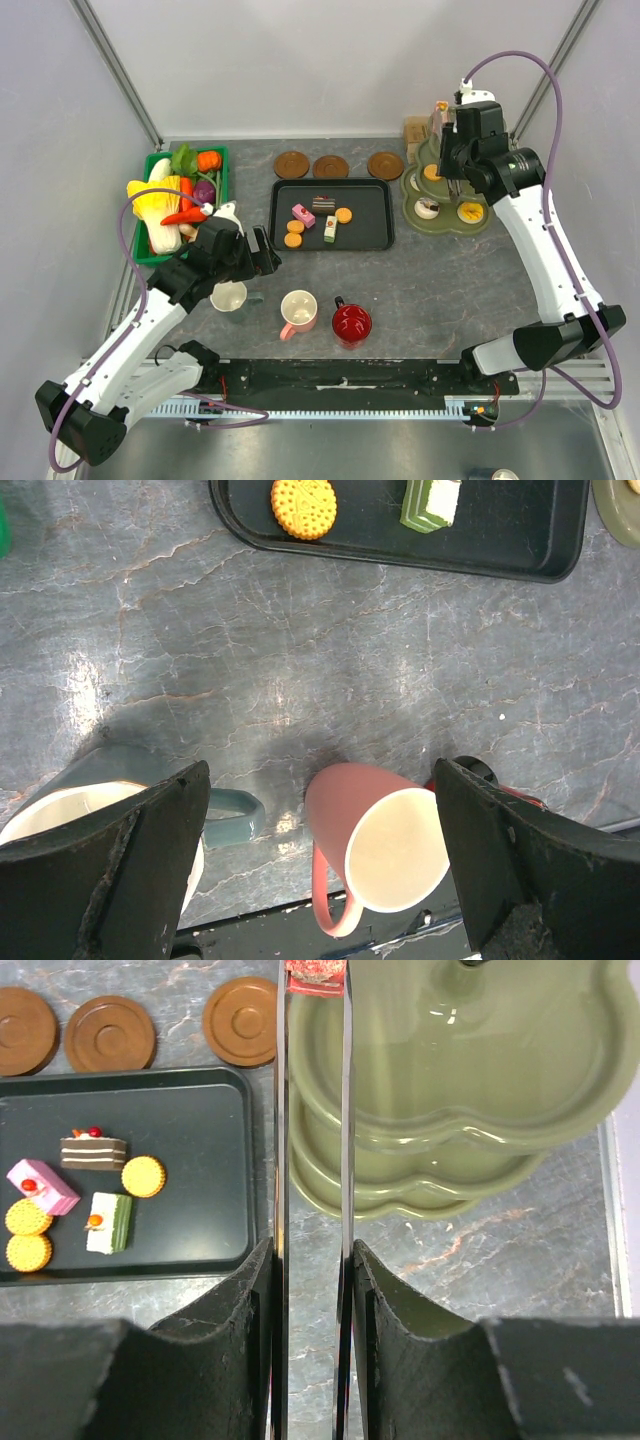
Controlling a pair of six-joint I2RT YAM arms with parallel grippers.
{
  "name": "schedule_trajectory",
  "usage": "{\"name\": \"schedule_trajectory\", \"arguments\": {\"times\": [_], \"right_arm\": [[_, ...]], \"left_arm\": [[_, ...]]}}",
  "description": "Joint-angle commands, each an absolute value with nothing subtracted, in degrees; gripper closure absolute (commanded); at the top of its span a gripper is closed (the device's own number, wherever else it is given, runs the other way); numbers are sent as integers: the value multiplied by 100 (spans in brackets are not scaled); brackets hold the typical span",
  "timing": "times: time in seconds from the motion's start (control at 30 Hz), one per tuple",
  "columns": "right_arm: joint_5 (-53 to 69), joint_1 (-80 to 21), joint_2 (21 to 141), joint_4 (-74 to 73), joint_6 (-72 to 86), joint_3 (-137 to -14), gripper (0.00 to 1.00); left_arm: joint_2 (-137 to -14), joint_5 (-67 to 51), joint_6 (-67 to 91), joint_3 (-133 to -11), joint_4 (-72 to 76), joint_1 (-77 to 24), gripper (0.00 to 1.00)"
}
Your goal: Serve the afternoon tea
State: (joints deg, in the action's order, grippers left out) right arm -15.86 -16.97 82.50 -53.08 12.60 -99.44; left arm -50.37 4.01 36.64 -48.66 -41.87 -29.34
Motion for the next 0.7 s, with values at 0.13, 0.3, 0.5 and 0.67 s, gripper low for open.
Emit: {"name": "schedule_trajectory", "arguments": {"times": [0.13,0.3,0.5,0.67], "right_arm": [[-1969,-1512,8174,-5256,1196,-9967,62],[-1934,-1433,8323,-5256,1239,-9958,55],[-1916,-1389,8315,-5238,1248,-10072,51],[-1855,-1389,8174,-5230,1195,-10143,47]], "left_arm": [[-5027,510,3691,-4852,-4034,-2936,1],[-5036,510,3691,-4843,-4043,-2944,2],[-5010,536,3700,-4834,-4043,-2936,2],[-5019,562,3709,-4843,-4052,-2936,2]]}}
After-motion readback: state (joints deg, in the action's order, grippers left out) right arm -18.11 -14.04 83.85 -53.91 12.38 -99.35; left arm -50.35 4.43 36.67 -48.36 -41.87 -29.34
